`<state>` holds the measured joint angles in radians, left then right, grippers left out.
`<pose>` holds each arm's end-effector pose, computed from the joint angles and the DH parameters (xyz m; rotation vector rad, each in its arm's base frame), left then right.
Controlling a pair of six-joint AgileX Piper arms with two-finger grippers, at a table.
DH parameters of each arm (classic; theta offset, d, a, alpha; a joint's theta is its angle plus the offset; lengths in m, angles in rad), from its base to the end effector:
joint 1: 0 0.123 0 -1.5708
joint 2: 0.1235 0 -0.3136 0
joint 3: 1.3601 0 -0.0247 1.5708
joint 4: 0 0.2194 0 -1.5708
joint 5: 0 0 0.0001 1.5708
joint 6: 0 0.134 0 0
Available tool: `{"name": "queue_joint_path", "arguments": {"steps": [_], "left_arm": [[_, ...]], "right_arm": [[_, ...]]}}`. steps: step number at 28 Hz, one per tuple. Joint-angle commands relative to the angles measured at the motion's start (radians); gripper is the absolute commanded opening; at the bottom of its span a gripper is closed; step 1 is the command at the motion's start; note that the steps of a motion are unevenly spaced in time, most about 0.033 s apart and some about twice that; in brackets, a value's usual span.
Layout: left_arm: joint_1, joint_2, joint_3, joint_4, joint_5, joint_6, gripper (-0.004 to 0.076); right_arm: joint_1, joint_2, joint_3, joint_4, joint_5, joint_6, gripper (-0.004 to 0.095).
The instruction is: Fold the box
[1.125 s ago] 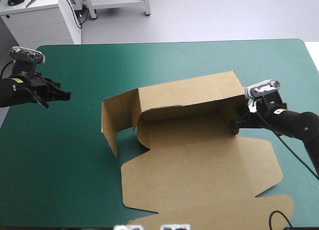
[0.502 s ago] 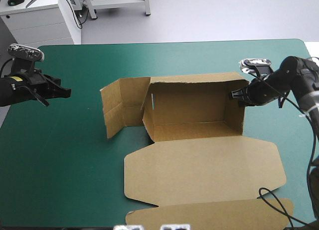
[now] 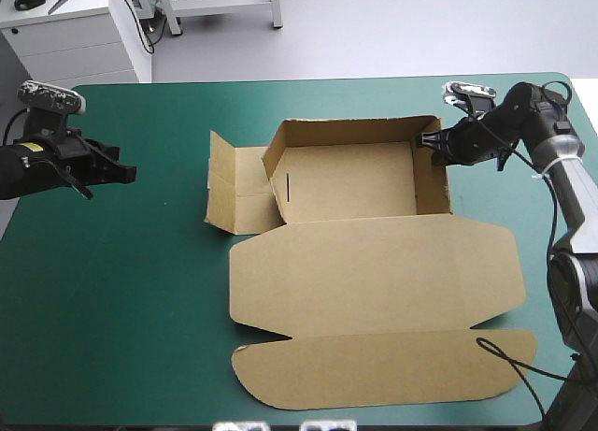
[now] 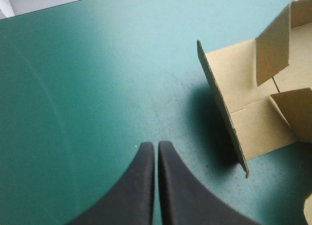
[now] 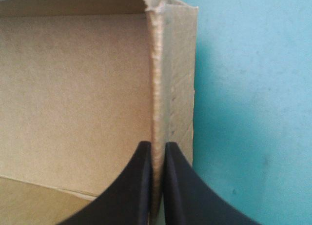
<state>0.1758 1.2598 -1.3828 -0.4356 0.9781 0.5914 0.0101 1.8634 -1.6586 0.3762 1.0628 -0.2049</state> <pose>0.2495 -0.0033 0.4180 0.3618 2.2121 -0.1344 0.3989 0.0471 0.2928 -0.1286 2.6856 0.4415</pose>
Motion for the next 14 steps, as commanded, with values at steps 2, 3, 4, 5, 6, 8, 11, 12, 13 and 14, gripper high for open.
{"name": "queue_joint_path", "arguments": {"steps": [2,3,4,5,6,8,11,12,13,14], "left_arm": [[0.0,-0.03,-0.022,-0.036,-0.04,0.001,0.0001],[0.0,-0.03,-0.022,-0.036,-0.04,0.001,-0.0003],[0.0,-0.03,-0.022,-0.036,-0.04,0.001,-0.0008],[0.0,-0.03,-0.022,-0.036,-0.034,0.001,-0.0008],[0.0,-0.03,-0.022,-0.036,-0.025,0.001,-0.0008],[0.0,-0.03,-0.022,-0.036,-0.016,0.001,-0.0008],[0.0,-0.03,-0.022,-0.036,-0.014,0.001,-0.0008],[0.0,-0.03,-0.022,-0.036,-0.014,0.001,-0.0008],[0.0,-0.03,-0.022,-0.036,-0.014,0.001,-0.0008],[0.0,-0.03,-0.022,-0.036,-0.012,0.001,-0.0008]], "right_arm": [[-0.001,-0.016,0.005,0.0,0.074,-0.081,0.0016],[-0.001,-0.016,0.0,0.005,0.074,-0.098,0.0048],[-0.001,-0.016,-0.004,0.017,0.072,-0.116,0.0116],[-0.001,-0.016,-0.018,0.045,0.067,-0.132,0.0257],[-0.001,-0.016,-0.032,0.051,0.067,-0.133,0.035],[-0.001,-0.016,-0.054,0.065,0.069,-0.125,0.0524],[-0.001,-0.016,-0.106,0.076,0.094,-0.097,0.0735],[-0.001,-0.016,-0.126,0.076,0.121,-0.092,0.0764],[-0.001,-0.016,-0.141,0.076,0.147,-0.084,0.0774],[-0.001,-0.016,-0.159,0.074,0.186,-0.076,0.0769]]}}
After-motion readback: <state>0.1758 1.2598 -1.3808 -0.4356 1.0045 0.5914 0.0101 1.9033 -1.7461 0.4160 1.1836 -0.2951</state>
